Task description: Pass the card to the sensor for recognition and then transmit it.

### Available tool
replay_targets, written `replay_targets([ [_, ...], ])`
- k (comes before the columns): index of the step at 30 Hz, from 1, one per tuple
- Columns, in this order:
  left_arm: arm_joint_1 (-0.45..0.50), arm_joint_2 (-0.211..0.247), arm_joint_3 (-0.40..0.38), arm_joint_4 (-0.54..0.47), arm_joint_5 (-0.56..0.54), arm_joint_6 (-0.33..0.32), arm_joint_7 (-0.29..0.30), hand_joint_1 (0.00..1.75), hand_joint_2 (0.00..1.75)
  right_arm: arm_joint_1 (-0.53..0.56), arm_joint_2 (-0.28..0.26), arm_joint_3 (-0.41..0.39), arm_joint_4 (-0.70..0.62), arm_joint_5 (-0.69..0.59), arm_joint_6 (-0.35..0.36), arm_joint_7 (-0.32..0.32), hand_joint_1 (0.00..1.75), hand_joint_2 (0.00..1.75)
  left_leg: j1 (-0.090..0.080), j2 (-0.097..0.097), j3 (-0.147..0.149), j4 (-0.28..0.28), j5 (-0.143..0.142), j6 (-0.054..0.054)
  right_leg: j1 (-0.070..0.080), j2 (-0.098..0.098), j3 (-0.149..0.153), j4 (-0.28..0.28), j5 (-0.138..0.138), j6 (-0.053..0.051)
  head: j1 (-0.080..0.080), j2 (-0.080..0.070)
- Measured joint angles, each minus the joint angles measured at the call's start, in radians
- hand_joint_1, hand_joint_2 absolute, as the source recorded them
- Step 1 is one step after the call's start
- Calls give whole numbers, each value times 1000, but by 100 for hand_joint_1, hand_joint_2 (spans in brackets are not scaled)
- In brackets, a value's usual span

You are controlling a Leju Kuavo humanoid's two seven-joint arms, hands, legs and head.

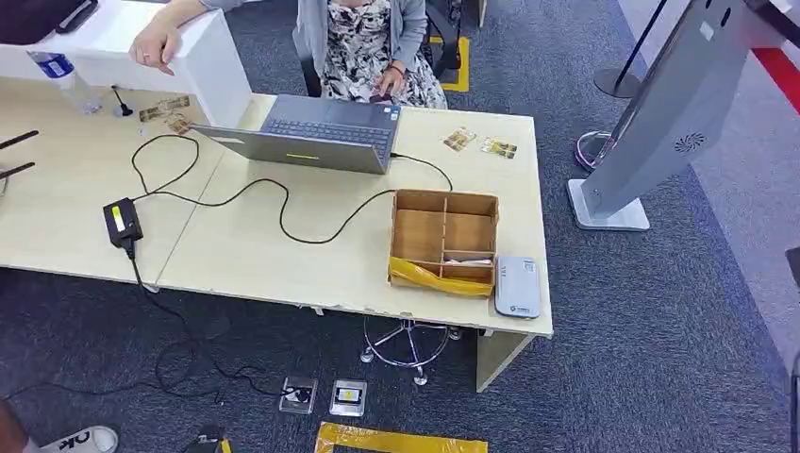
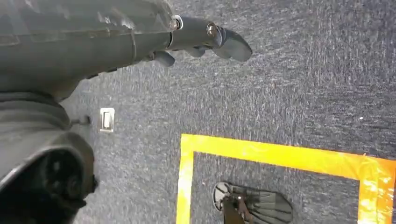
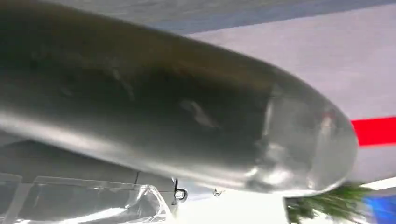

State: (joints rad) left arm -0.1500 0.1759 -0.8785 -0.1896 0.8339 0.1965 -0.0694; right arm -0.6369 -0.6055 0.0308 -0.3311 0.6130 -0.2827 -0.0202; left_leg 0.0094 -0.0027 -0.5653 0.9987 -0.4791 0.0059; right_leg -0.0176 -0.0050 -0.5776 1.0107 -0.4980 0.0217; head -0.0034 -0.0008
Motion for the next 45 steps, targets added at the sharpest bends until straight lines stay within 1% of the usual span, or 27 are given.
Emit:
replay_targets([
  [2, 0, 0, 8, 0, 3, 2, 3, 0, 0, 54, -28, -30, 15, -33, 1, 23, 0, 0, 0, 0, 0, 0, 0, 0, 0, 0, 0, 0, 0, 0, 0, 0],
  [3, 0, 0, 12, 0, 5, 2, 3, 0, 0, 82, -35, -41, 20, -50, 3, 31, 0, 0, 0, 0, 0, 0, 0, 0, 0, 0, 0, 0, -1, 0, -1, 0],
  [6, 1, 1, 19, 0, 9, 2, 5, 0, 0, 163, -48, -105, 42, -157, 24, 48, 0, 0, 1, 0, 0, -1, 0, 0, 1, 0, 0, 0, -1, 0, 0, 0],
  [9, 1, 1, 24, 0, 18, 10, 6, 0, 0, 230, -48, -156, 55, -186, 26, 49, 0, 0, 1, 1, 0, -1, 0, 0, 1, 1, 0, 0, -1, 0, -1, 0],
  [14, 0, 2, 31, 0, 27, 20, 6, 0, 0, 327, -31, -228, 72, -244, -13, 49, 0, 0, 1, 1, 1, -1, 0, 0, 1, 1, 0, 0, -1, -1, 0, 0],
  [17, 1, 4, 36, 0, 27, 21, 6, 0, 0, 400, -10, -272, 82, -313, -29, 6, 0, 0, 2, 0, 1, -1, 0, 0, 2, 0, 2, 0, -3, -1, 0, 0],
  [19, 3, 6, 37, 0, 27, 23, 6, 0, 0, 425, 15, -307, 92, -343, -29, -13, 0, 0, 2, 2, 1, -1, -1, -1, 2, 1, 1, 1, -3, -1, -2, 0],
  [22, 1, 9, 37, 0, 27, 24, 6, 0, 0, 441, 41, -329, 100, -357, -30, -5, 0, 0, 2, 3, 3, -1, -2, -2, 2, 3, 2, 1, -3, -1, 0, 0],
  [23, 1, 9, 37, 0, 29, 25, 6, 0, 0, 448, 53, -338, 103, -361, -31, 9, 0, 0, 3, 3, 4, -1, -2, -2, 2, 4, 2, 1, -3, -2, -1, 0],
  [25, 2, 8, 38, -1, 37, 26, -8, 0, 0, 464, 95, -363, 111, -384, -26, 70, 0, 0, 4, 3, 4, -1, -2, -2, 4, 3, 3, 1, -4, -2, 0, 0],
  [27, 2, 7, 40, -2, 50, 33, -31, 0, 0, 481, 155, -392, 121, -422, 15, 143, 0, 0, 5, 3, 3, -1, -2, -3, 5, 3, 3, 1, -4, -2, 0, 0],
  [28, 2, 6, 42, -2, 57, 34, -37, 0, 0, 489, 178, -399, 124, -432, 34, 153, 0, 0, 4, 3, 4, -1, -2, -3, 4, 3, 3, 1, -4, -3, -1, 0],
  [30, 2, 6, 45, -2, 69, 36, -40, 0, 0, 496, 223, -411, 129, -447, 59, 158, 0, 0, 5, 5, 5, -1, -3, -4, 5, 5, 3, 2, -4, -3, -1, 0],
  [32, 2, 5, 47, -2, 71, 35, -40, 0, 0, 501, 250, -426, 132, -449, 64, 158, 0, 0, 5, 5, 5, -1, -3, -4, 5, 6, 3, 2, -4, -4, -2, 0],
  [33, 2, 3, 50, -2, 72, 33, -40, 0, 0, 503, 271, -435, 135, -449, 58, 158, 0, 0, 6, 5, 5, -1, -3, -4, 6, 6, 3, 2, -5, -4, 1, 0],
  [36, 3, 3, 50, -2, 70, 23, -35, 0, 0, 510, 318, -453, 139, -444, 28, 166, 0, 0, 5, 5, 5, -1, -3, -4, 5, 5, 3, 2, -5, -4, -1, 0],
  [37, 3, 3, 50, -2, 72, 21, -24, 0, 0, 512, 330, -454, 142, -436, 23, 170, 0, 0, 5, 5, 5, -1, -3, -4, 5, 5, 3, 2, -5, -4, 0, 0],
  [41, 5, 6, 53, -2, 92, -21, 0, 0, 0, 517, 352, -458, 144, -410, 19, 161, 0, 0, 5, 5, 5, -1, -3, -4, 5, 6, 3, 2, -5, -4, -1, 0],
  [45, 5, 19, 53, -2, 95, -37, 6, 0, 0, 518, 364, -468, 146, -411, 41, 123, 0, 0, 5, 5, 5, -1, -3, -4, 5, 5, 3, 2, -5, -4, 0, 0],
])
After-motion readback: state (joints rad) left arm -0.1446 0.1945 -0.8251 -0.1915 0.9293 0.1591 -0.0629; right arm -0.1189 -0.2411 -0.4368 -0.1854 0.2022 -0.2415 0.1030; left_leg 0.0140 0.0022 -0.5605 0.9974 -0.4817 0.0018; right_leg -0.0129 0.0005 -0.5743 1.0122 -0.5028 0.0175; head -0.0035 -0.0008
